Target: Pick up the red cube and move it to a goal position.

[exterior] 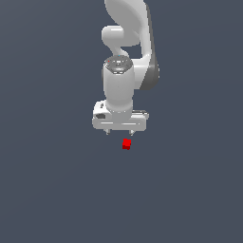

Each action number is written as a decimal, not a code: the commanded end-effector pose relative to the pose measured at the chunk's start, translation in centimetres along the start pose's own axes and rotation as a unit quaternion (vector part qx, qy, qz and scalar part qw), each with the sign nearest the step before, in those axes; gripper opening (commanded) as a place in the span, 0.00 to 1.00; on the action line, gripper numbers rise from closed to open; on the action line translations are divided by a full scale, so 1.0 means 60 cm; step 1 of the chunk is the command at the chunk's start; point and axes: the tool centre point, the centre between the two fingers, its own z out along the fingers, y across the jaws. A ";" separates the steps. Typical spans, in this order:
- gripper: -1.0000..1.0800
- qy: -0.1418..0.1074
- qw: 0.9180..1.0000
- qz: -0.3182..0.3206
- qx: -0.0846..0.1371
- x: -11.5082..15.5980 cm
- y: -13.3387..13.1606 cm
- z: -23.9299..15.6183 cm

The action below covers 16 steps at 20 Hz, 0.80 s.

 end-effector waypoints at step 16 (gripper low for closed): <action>0.96 -0.026 0.996 0.089 -0.004 -0.061 -0.049 0.233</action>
